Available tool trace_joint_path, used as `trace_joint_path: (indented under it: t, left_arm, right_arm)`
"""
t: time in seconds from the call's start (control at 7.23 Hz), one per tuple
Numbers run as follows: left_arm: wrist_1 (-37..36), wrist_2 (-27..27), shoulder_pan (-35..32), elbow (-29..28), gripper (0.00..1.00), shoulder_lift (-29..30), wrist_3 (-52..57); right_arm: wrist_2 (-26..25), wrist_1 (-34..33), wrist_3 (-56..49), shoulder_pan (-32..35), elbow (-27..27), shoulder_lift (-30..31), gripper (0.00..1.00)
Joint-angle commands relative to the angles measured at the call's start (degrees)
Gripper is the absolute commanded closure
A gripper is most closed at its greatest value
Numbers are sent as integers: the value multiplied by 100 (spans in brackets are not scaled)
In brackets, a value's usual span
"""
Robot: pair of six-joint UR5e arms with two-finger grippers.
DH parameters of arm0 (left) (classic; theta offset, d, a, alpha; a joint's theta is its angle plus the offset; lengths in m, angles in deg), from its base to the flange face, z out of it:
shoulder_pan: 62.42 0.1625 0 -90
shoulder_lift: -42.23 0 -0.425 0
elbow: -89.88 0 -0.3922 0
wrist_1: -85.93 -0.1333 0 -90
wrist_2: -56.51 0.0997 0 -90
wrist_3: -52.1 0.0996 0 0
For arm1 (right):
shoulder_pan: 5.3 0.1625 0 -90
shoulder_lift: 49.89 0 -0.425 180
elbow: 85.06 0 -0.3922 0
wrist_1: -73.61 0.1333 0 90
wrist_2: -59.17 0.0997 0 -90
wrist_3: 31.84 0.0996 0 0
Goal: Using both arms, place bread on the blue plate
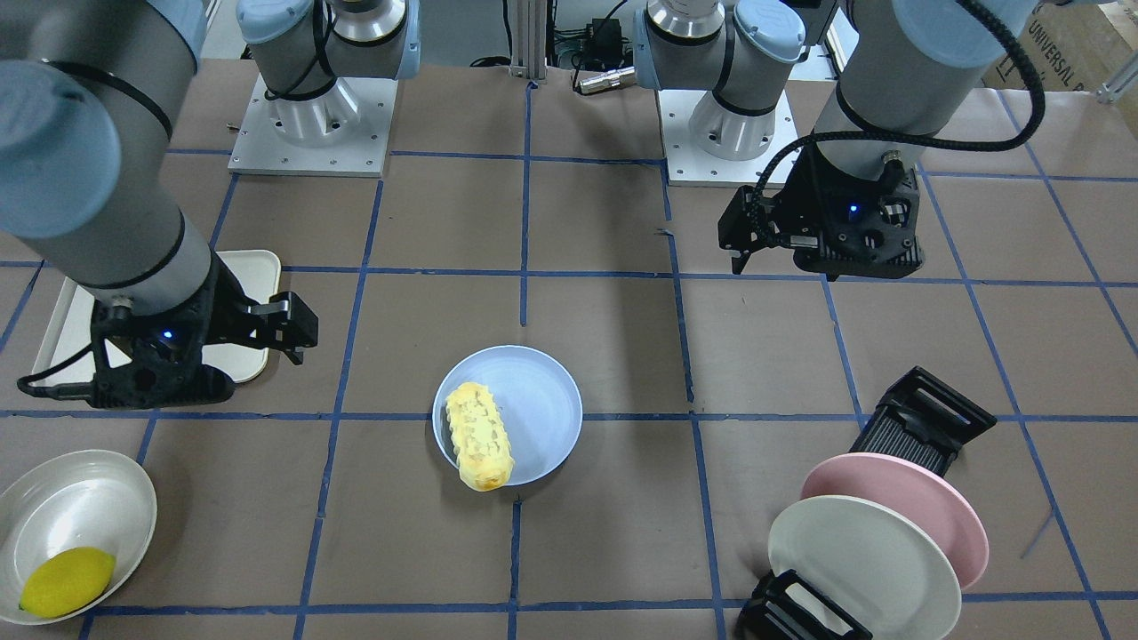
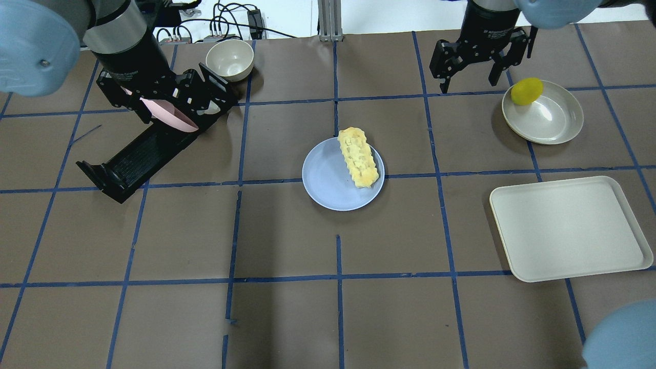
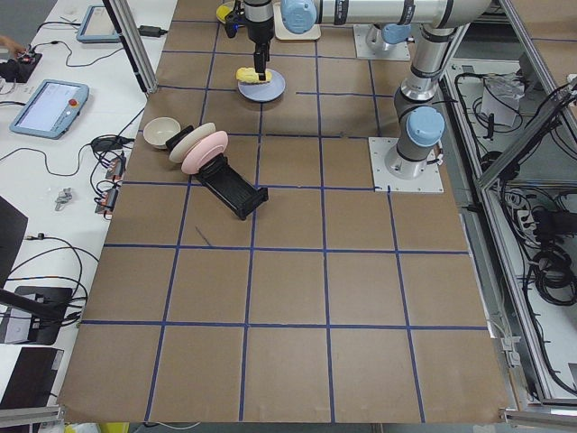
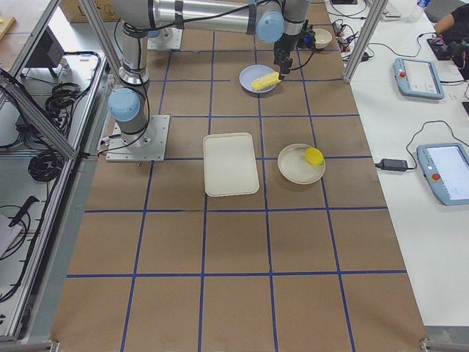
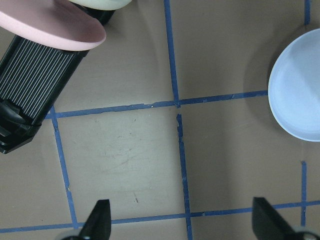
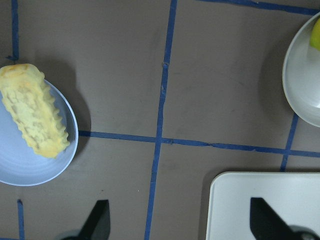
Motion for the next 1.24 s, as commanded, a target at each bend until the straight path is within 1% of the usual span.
trace_joint_path:
  t: [0.0,0.14,0.28,0.41,0.55,0.69,0.83,1.11]
  left_arm:
    - [50,-3,7,-92,0,4,-5]
    - [41,-3,7,-23,0,-5,-5]
    - [33,-11,7,-65,0,-5,-23]
    - [33,-11,7,-109,0,4,-5]
    - [33,-3,7,-101,0,4,-5]
    - [33,-3,7,-110,0,4,-5]
    - [33,-3,7,-101,0,4,-5]
    - [33,-3,7,-92,0,4,-23]
  right_arm:
    - [-375,268,-75,-58,9,321,1]
    - [-298,277,-467,-58,44,348,1]
    - [-237,294,-497,-49,148,470,1]
    - [-123,321,-489,-14,436,758,1]
    - [-96,147,-445,21,779,1040,1]
    - [-104,-38,-523,21,974,1069,1]
    - [-156,21,-524,12,949,1008,0]
    - [-122,240,-436,12,958,1086,0]
